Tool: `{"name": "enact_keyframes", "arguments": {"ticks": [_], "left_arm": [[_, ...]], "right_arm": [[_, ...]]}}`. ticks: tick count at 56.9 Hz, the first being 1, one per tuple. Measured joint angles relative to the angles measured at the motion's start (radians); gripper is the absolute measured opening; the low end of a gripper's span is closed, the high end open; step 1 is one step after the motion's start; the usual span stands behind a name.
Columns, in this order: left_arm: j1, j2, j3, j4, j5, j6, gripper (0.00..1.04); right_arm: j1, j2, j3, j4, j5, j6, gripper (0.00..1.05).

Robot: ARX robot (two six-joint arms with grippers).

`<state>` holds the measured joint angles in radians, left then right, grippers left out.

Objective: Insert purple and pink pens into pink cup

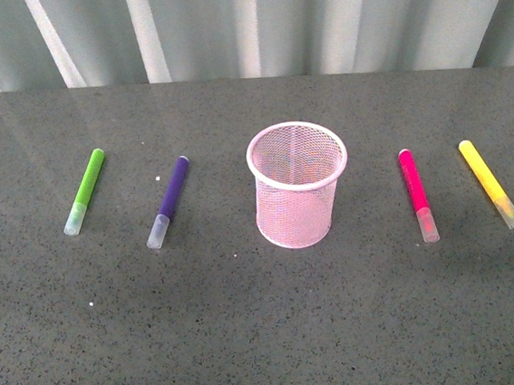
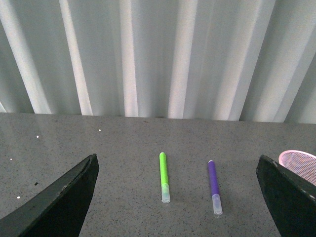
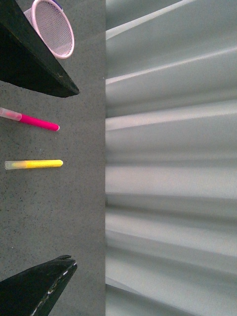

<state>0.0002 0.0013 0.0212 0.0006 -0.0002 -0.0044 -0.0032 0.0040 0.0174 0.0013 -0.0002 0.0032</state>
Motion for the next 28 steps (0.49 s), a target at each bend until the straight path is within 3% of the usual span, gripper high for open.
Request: {"name": "enact_keyframes", "arguments": {"ticks": [28], "left_arm": [[0.000,0.000,0.000,0.000,0.000,0.000,0.98]], "right_arm": [[0.000,0.000,0.000,0.000,0.000,0.000,0.98]]}}
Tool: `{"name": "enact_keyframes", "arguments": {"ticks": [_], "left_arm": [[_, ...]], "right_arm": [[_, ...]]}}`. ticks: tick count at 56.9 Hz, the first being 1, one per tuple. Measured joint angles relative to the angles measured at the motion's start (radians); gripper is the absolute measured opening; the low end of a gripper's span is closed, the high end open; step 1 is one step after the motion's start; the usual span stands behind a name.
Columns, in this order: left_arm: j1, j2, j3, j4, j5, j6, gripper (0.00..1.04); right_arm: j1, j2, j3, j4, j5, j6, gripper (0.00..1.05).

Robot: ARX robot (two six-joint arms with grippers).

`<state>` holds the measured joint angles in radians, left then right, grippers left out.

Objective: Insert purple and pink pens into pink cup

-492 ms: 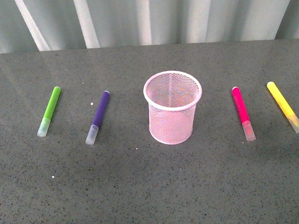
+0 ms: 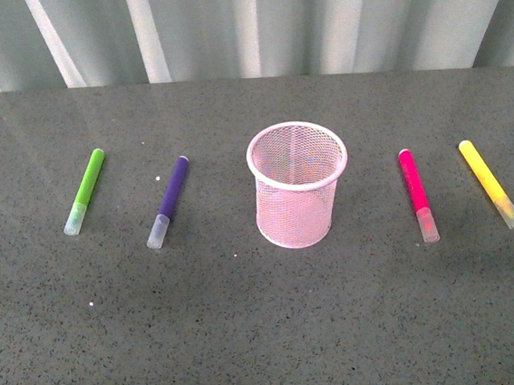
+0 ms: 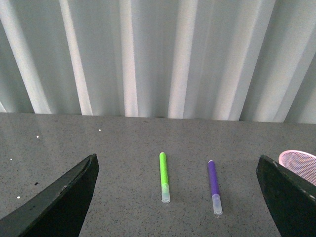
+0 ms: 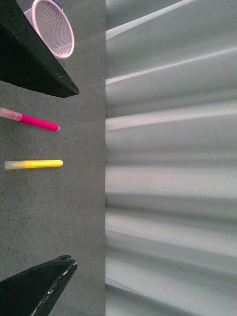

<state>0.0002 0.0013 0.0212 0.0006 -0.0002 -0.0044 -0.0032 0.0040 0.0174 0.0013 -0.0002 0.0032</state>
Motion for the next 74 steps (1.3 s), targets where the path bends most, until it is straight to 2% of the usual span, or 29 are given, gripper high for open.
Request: {"name": "enact_keyframes", "arguments": {"ticks": [54,59,62,64,67,69,74], "left_arm": [[-0.001,0.001,0.000,-0.002,-0.004,0.000,0.98],[-0.079,0.081,0.054,-0.149,-0.173,0.029,0.98],[-0.137,0.129,0.077,-0.159,-0.265,0.061,0.98],[-0.168,0.150,0.095,-0.163,-0.290,0.069,0.98],[-0.258,0.190,0.157,-0.154,-0.370,0.097,0.98],[-0.290,0.220,0.190,-0.124,-0.378,0.105,0.98],[-0.302,0.347,0.255,-0.014,-0.347,0.117,0.98]], "right_arm": [[0.000,0.000,0.000,0.000,0.000,0.000,0.98],[0.000,0.000,0.000,0.000,0.000,0.000,0.98],[0.000,0.000,0.000,0.000,0.000,0.000,0.98],[0.000,0.000,0.000,0.000,0.000,0.000,0.98],[0.000,0.000,0.000,0.000,0.000,0.000,0.98],[0.000,0.000,0.000,0.000,0.000,0.000,0.98],[0.000,0.000,0.000,0.000,0.000,0.000,0.98]]}}
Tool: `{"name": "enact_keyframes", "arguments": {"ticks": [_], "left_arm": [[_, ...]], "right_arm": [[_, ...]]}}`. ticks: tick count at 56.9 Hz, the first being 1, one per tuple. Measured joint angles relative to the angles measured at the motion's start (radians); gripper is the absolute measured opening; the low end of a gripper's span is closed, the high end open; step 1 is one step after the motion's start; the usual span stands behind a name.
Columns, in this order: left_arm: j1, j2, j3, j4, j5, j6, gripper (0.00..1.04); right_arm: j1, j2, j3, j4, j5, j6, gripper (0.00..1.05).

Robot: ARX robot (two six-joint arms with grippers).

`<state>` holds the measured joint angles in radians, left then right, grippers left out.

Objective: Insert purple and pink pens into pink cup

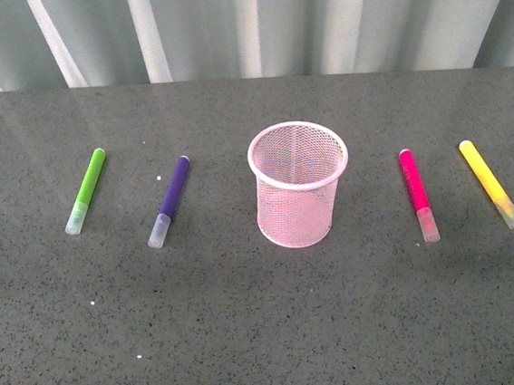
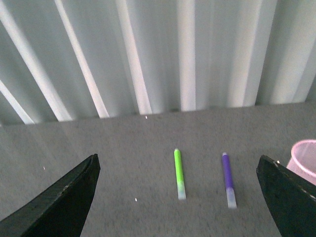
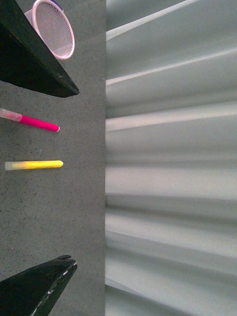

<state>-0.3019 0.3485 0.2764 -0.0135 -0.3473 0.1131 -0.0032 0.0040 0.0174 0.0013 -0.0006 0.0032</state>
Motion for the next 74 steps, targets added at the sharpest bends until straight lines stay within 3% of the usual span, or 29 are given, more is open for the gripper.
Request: {"name": "enact_keyframes", "arguments": {"ticks": [8,12,21,31,52,74], "left_arm": [[0.031,0.356,0.126,0.188,0.119,-0.001,0.98],[0.051,0.523,0.209,0.200,0.188,-0.018,0.98],[0.066,0.997,0.502,0.107,0.293,-0.062,0.98],[0.066,1.430,0.823,-0.060,0.264,-0.064,0.98],[0.072,1.750,1.065,-0.198,0.258,-0.068,0.98],[0.071,1.936,1.268,-0.375,0.287,-0.181,0.98]], "right_arm": [[0.000,0.000,0.000,0.000,0.000,0.000,0.98],[0.000,0.000,0.000,0.000,0.000,0.000,0.98],[0.000,0.000,0.000,0.000,0.000,0.000,0.98],[0.000,0.000,0.000,0.000,0.000,0.000,0.98],[0.000,0.000,0.000,0.000,0.000,0.000,0.98],[0.000,0.000,0.000,0.000,0.000,0.000,0.98]]}}
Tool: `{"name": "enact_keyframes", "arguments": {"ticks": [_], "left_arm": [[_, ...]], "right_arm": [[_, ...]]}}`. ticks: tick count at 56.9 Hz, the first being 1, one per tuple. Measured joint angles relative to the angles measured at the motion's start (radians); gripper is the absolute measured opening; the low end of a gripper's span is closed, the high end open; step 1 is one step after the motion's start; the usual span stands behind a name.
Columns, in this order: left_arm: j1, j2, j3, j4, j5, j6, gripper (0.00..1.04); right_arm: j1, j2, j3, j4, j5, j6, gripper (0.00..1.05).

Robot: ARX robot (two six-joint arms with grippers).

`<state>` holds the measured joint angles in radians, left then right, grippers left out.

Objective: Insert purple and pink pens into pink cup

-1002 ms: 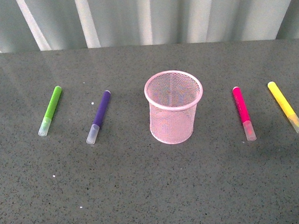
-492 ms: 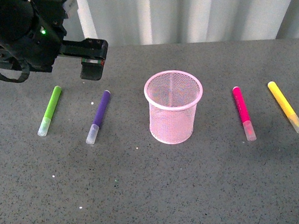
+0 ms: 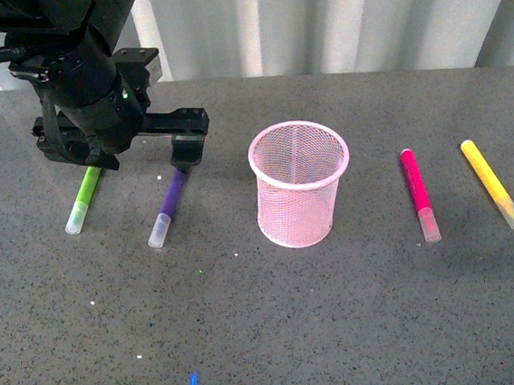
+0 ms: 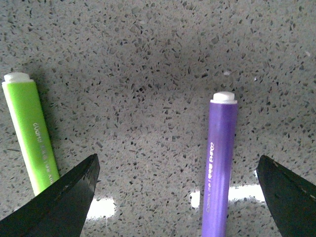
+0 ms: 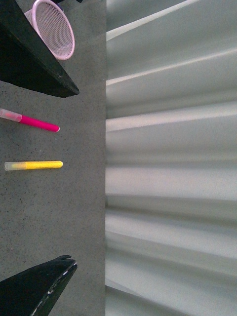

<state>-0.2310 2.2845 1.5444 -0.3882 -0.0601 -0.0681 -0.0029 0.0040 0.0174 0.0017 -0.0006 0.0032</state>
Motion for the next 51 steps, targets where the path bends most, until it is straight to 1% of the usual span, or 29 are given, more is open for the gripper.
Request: {"name": "enact_keyframes", "arguments": {"ticks": [14,34,46,48,51], "left_arm": [[-0.022,0.053,0.069,-0.014,0.015,-0.040,0.98],[-0.054,0.100,0.098,-0.032,-0.006,-0.041,0.97],[-0.064,0.106,0.100,-0.032,-0.015,-0.045,0.68],[-0.068,0.107,0.102,-0.031,-0.015,-0.048,0.59],[-0.072,0.109,0.104,-0.030,-0.015,-0.051,0.49]], "right_arm": [[0.000,0.000,0.000,0.000,0.000,0.000,0.98],[0.000,0.000,0.000,0.000,0.000,0.000,0.98],[0.000,0.000,0.000,0.000,0.000,0.000,0.98],[0.000,0.000,0.000,0.000,0.000,0.000,0.98],[0.000,0.000,0.000,0.000,0.000,0.000,0.98]]}}
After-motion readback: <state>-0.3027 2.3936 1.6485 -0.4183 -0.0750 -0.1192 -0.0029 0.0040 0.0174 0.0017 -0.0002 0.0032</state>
